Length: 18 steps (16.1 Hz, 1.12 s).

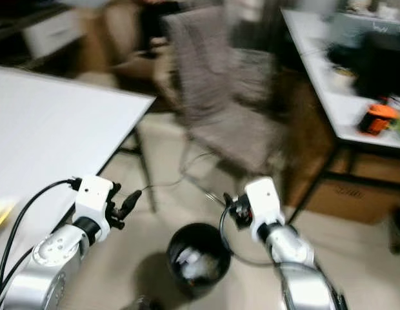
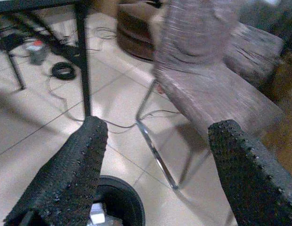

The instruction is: Picking trash to rubbish bin

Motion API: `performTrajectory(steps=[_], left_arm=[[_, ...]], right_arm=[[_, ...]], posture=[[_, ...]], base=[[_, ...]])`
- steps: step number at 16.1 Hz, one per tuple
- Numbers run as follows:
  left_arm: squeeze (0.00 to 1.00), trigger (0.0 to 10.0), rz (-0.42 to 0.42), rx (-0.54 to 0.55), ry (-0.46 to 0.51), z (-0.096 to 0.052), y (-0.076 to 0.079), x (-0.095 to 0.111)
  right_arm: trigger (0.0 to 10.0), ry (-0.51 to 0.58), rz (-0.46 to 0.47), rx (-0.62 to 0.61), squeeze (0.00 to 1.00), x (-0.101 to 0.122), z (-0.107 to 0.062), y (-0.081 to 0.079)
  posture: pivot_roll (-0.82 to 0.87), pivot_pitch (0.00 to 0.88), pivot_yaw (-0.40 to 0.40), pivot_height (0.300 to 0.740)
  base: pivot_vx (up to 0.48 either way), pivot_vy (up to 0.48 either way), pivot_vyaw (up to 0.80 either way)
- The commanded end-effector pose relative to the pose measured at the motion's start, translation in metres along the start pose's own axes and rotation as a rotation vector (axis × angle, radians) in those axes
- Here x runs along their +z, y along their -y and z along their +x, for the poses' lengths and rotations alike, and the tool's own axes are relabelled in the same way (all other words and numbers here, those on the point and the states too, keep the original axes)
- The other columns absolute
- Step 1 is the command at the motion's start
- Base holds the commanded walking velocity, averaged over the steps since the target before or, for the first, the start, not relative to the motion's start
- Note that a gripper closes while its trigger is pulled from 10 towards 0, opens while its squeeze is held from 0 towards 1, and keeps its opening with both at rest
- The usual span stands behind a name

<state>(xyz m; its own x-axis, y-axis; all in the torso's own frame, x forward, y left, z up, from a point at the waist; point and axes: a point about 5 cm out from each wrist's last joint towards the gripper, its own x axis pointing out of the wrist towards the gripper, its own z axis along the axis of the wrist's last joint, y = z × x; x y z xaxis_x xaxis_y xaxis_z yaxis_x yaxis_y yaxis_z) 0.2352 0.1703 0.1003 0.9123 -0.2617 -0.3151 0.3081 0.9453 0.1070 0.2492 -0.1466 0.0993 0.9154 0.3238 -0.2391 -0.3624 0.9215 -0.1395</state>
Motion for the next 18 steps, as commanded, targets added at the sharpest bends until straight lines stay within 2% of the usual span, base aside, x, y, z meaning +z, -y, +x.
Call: performTrajectory(steps=[1,6,13,18], left_arm=[[0.0,10.0,0.016,0.007,0.027,0.001,-0.002,0.008],[0.0,10.0,0.036,-0.014,0.039,0.003,-0.001,0.013],[0.0,10.0,0.034,-0.019,0.058,0.009,-0.006,0.022],[0.0,10.0,0.067,-0.027,0.055,0.013,-0.004,0.019]], right_arm=[[10.0,-0.005,0.018,0.002,0.0,-0.002,-0.002,0.0],[10.0,-0.013,0.038,-0.003,0.0,-0.008,-0.005,-0.003],[10.0,0.025,0.065,-0.038,0.0,-0.001,-0.007,-0.003],[10.0,0.023,0.062,-0.034,0.0,-0.002,-0.007,-0.006]], posture=[[-0.05,0.0,-0.012,0.74],[-0.05,0.0,0.006,0.74],[-0.06,0.0,0.024,0.74],[-0.06,0.0,0.027,0.74]], base=[[-0.24,0.0,0.0],[-0.241,0.0,0.0],[-0.243,0.0,0.0],[-0.193,0.0,0.0]])
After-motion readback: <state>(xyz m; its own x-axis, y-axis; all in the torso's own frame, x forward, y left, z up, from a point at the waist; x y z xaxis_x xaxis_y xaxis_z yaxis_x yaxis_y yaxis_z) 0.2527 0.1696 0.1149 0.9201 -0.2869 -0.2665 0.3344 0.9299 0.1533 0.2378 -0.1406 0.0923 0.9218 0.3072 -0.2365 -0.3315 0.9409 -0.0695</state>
